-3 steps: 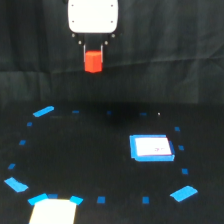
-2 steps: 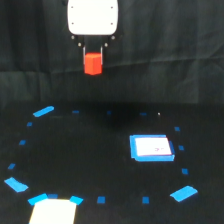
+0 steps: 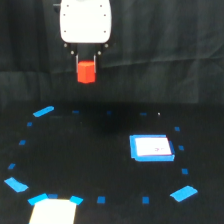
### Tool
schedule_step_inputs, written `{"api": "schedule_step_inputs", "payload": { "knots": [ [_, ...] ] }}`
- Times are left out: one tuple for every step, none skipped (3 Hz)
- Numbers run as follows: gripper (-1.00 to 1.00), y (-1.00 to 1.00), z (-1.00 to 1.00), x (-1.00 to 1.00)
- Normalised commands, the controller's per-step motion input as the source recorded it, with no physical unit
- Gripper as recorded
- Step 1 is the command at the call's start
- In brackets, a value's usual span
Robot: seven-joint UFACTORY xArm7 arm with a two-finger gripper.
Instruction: Pick up the red object from the table
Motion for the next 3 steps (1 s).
{"api": "schedule_step_inputs", "payload": {
  "knots": [
    [-1.00,-0.30,1.00,-0.30],
    [-1.00,-0.60,0.67,-0.23],
    [-1.00,-0.25,0.76,-0.11]
  ]
}}
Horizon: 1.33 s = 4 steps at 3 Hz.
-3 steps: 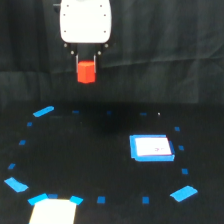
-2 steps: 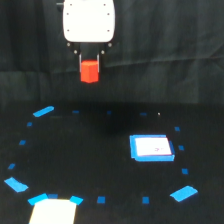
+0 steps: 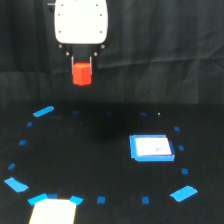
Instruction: Pick up the red object from the table
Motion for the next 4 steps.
{"api": "schedule_step_inputs", "payload": {
  "knots": [
    [-1.00,0.05,0.67,-0.32],
    [-1.00,-0.02,0.12,-0.02],
    [-1.00,-0.36,-0.11,0.01],
    [-1.00,-0.33,0.59,-0.22]
  ]
}}
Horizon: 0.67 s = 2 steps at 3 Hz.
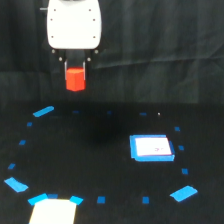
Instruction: Pick up the red object from the table
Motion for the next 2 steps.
{"api": "schedule_step_inputs", "payload": {
  "knots": [
    [-1.00,0.04,0.11,0.24],
    [-0.92,-0.31,0.54,0.02]
  ]
}}
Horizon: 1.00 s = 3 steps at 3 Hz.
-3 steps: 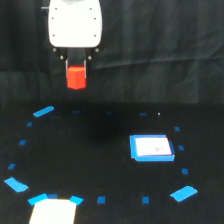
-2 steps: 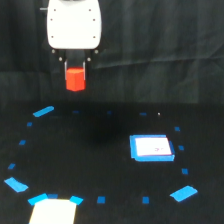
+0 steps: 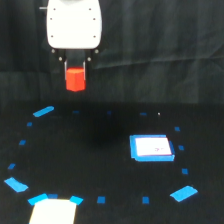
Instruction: Pick up the red object from the table
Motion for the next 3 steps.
{"api": "schedule_step_inputs", "payload": {
  "knots": [
    [-1.00,0.05,-0.44,-0.02],
    [-1.00,-0.36,0.62,-0.14],
    [-1.00,-0.54,0.44,-0.20]
  ]
}}
